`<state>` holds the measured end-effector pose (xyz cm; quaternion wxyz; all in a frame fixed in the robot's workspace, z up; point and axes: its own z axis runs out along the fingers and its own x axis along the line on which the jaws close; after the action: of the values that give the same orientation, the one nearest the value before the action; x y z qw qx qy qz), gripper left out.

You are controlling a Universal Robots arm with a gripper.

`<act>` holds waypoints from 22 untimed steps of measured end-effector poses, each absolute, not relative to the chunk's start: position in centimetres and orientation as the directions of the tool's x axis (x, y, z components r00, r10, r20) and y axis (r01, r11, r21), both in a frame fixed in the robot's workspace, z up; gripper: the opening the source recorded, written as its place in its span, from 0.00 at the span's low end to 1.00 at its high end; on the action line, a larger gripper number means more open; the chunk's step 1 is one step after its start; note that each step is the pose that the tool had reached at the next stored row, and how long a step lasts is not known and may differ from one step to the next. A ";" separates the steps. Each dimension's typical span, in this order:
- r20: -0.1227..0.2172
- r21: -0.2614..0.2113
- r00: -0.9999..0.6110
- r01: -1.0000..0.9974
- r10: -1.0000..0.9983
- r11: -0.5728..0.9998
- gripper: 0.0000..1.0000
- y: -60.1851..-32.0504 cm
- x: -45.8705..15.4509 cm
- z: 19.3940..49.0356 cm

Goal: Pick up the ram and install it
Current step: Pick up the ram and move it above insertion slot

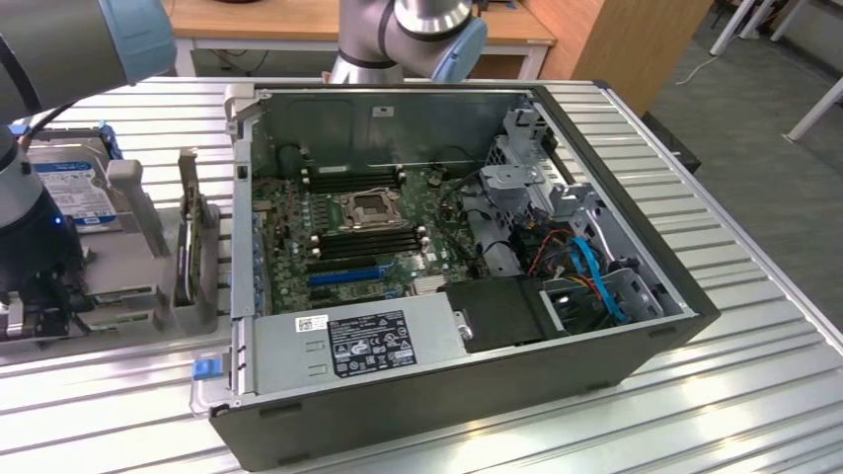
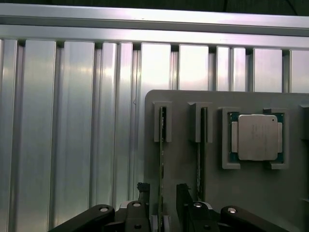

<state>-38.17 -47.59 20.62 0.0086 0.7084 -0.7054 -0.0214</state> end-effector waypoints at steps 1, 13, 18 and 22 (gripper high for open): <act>-0.018 0.043 0.004 -0.999 -1.000 -0.005 0.36 -47.6 -38.0 20.6; -0.018 0.043 0.004 -0.999 -1.000 -0.005 0.36 -47.6 -37.2 20.6; -0.018 0.043 0.004 -0.999 -1.000 -0.005 0.36 -47.6 -37.2 20.3; -0.018 0.043 0.004 -0.999 -1.000 -0.005 0.36 -47.6 -37.2 20.2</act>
<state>-37.21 -47.60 20.16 0.0088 0.7084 -0.7055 -0.0214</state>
